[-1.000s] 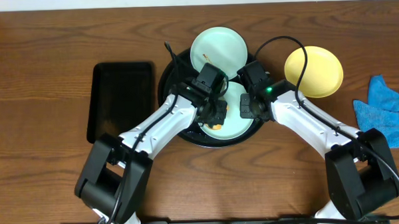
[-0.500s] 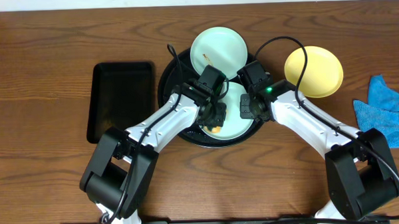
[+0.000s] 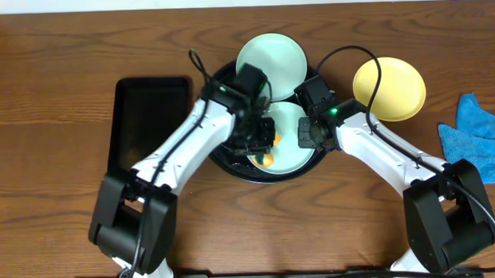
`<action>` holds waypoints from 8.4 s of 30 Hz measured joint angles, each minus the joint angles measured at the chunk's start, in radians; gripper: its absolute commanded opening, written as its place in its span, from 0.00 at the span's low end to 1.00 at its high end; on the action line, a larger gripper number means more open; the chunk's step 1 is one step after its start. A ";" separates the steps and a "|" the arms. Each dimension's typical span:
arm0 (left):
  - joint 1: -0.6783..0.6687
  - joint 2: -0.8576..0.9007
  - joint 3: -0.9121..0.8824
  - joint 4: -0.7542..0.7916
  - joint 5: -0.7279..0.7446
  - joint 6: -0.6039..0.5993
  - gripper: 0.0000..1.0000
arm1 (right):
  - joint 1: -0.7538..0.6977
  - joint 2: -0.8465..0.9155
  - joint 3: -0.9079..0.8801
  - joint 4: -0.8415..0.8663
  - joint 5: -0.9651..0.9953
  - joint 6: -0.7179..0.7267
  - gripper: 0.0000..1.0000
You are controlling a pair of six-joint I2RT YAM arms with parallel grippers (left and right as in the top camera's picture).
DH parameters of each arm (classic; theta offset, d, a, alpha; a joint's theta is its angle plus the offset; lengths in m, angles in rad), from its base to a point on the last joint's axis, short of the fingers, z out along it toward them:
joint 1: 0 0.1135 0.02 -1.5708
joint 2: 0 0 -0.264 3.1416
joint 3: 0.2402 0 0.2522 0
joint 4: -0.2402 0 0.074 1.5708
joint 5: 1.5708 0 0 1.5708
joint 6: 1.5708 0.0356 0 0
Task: Clean dirty plates on tray and stack at the side
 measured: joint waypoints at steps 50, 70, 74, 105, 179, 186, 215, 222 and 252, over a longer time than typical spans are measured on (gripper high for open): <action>0.010 0.199 0.050 -0.048 0.073 -0.007 0.08 | 0.000 0.000 0.000 -0.003 -0.002 0.002 0.01; 0.010 0.199 0.035 0.005 0.062 -0.007 0.08 | 0.000 0.000 0.000 -0.004 -0.002 0.002 0.01; 0.010 0.199 0.035 -0.012 0.062 -0.007 0.08 | 0.000 0.000 0.000 -0.004 -0.002 0.002 0.01; 0.013 0.236 0.032 0.101 0.074 -0.007 0.08 | 0.000 0.000 -0.007 -0.008 -0.002 0.002 0.01; 0.071 0.234 0.185 0.329 0.055 -0.006 0.08 | 0.006 0.000 -0.007 -0.008 0.005 0.006 0.01; 0.141 0.027 0.202 0.225 0.034 -0.006 0.08 | 0.008 0.000 -0.007 -0.006 0.018 0.005 0.01; 0.621 -0.063 0.045 -0.104 -0.064 0.093 0.08 | 0.396 -0.124 0.218 0.178 0.868 -0.534 0.01; 0.621 -0.061 0.004 -0.078 -0.068 0.112 0.08 | 0.478 -0.124 0.218 0.262 1.044 -0.624 0.01; 0.621 -0.059 -0.209 0.270 -0.328 0.271 0.70 | 0.131 -0.124 0.219 0.016 0.181 -0.362 0.01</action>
